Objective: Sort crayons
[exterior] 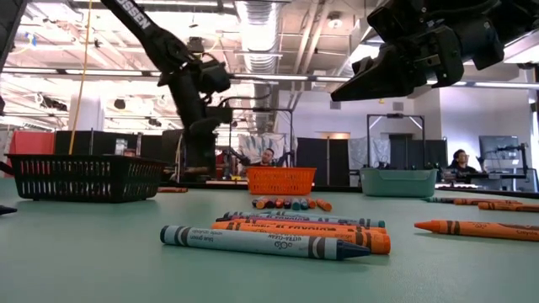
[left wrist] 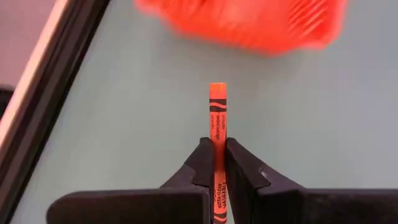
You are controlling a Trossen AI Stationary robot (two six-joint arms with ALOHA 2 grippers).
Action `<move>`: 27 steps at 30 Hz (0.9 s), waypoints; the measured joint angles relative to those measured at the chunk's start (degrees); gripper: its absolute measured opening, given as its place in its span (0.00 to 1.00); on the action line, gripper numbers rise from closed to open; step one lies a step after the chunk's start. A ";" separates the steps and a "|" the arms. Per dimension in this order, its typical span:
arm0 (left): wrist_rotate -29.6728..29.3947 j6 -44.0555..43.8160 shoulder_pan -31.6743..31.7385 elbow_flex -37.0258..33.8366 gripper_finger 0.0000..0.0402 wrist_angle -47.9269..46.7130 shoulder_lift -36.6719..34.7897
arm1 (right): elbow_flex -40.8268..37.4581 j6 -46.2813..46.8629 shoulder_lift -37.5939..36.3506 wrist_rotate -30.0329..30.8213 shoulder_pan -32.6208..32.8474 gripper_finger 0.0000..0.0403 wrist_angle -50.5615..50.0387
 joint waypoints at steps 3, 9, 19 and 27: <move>0.02 0.12 -2.69 1.16 0.01 4.02 -0.29 | 0.00 0.00 0.00 0.00 0.00 0.18 0.01; -2.40 3.93 -7.76 2.78 0.01 13.40 0.13 | 0.00 -0.17 -0.01 0.00 0.00 0.18 0.28; -3.26 0.67 -8.97 13.42 0.01 12.46 3.32 | 0.00 -0.42 -0.01 0.00 0.00 0.18 1.09; -4.73 1.52 -9.06 22.05 0.01 6.34 13.34 | 0.01 -0.45 -0.01 0.00 0.00 0.18 0.35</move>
